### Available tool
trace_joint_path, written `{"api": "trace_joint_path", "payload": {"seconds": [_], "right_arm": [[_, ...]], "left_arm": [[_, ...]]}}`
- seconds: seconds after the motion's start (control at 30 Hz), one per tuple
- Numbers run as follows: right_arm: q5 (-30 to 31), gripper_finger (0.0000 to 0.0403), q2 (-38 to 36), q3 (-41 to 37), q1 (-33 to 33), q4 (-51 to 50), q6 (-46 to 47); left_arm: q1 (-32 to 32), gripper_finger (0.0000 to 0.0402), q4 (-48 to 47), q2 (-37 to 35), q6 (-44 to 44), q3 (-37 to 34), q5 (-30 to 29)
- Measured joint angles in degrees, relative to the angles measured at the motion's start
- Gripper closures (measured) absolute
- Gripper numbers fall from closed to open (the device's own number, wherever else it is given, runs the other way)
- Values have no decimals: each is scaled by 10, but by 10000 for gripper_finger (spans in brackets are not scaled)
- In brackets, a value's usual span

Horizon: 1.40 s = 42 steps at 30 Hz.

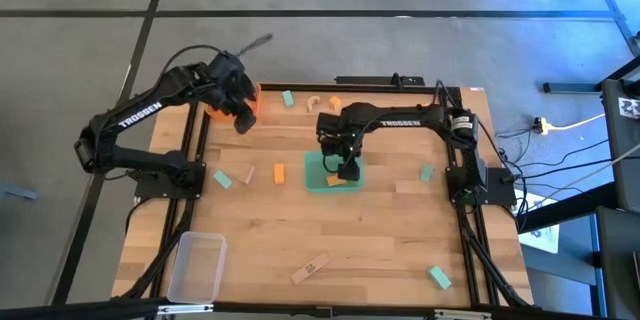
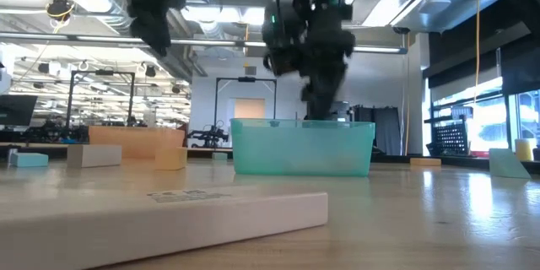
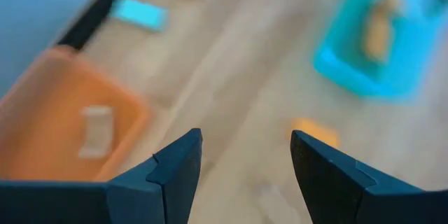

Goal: Sort & place blocks by color
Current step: Put the orange block into the light blue bin

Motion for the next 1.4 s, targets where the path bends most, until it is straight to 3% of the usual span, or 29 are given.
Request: {"api": "trace_joint_path", "payload": {"seconds": [0.2, 0.33, 0.5, 0.67, 1.03, 1.4], "right_arm": [[0, 140, -20, 96, -17, -12, -22], [0, 140, -43, 145, -38, -30, -22], [1, 139, -75, 186, -65, -63, -33], [0, 139, -132, 188, -84, -68, -38], [-1, 139, -230, 186, -102, -67, -48], [0, 139, -245, 185, -102, -76, -56]], "left_arm": [[-109, 192, 7, 12, 204, 0, 1], [-169, 192, 7, 25, 293, 1, -15], [-218, 192, 20, 68, 299, 1, -25], [-254, 194, 29, 123, 329, 0, -79], [-303, 198, 37, 240, 408, 0, -71], [-328, 198, 59, 318, 535, 0, -71]]}}
